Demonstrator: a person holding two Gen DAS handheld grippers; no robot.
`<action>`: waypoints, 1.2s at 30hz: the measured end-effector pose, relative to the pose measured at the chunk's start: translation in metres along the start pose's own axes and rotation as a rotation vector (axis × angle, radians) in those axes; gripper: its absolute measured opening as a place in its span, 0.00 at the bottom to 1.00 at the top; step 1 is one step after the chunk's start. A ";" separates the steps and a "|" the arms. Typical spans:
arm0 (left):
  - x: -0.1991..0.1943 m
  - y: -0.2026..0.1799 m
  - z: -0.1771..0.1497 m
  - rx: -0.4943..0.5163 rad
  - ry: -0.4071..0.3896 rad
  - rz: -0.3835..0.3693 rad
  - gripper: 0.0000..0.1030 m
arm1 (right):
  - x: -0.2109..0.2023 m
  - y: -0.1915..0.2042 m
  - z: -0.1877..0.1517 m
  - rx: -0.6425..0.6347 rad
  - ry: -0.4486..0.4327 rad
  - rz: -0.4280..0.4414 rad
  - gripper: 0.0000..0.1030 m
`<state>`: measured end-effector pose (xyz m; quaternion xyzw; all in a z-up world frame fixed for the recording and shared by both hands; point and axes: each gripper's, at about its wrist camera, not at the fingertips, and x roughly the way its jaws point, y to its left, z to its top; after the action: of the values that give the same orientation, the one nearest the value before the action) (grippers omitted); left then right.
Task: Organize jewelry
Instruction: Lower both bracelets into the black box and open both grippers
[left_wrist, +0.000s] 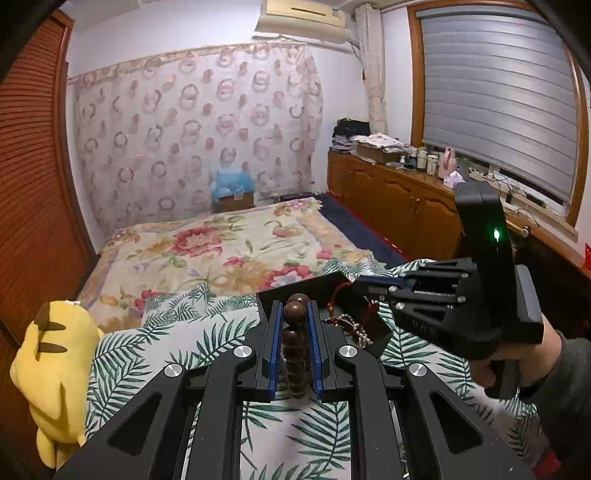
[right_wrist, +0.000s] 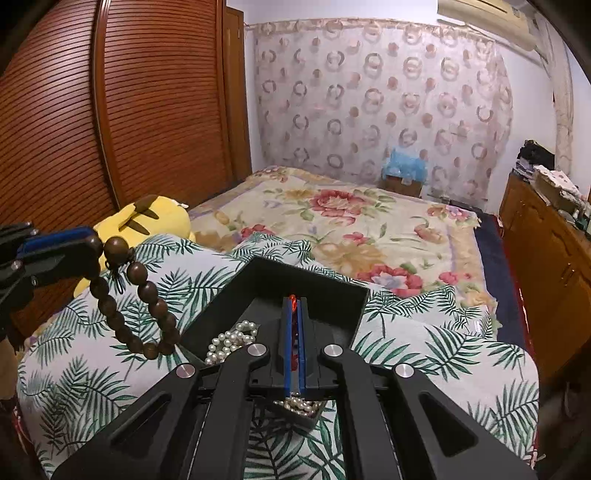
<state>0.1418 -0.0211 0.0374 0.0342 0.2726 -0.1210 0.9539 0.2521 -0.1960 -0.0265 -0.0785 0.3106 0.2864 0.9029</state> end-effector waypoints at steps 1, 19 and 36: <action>0.004 0.001 0.001 -0.003 0.007 -0.001 0.12 | 0.003 0.000 0.000 0.002 0.003 0.006 0.03; 0.035 -0.002 0.024 0.009 0.015 0.011 0.12 | 0.003 -0.021 -0.018 0.049 -0.010 0.048 0.23; 0.079 0.000 0.026 -0.009 0.081 0.000 0.13 | -0.024 -0.032 -0.043 0.047 -0.009 0.011 0.23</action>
<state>0.2200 -0.0418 0.0175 0.0347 0.3114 -0.1183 0.9422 0.2324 -0.2477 -0.0476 -0.0544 0.3135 0.2843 0.9044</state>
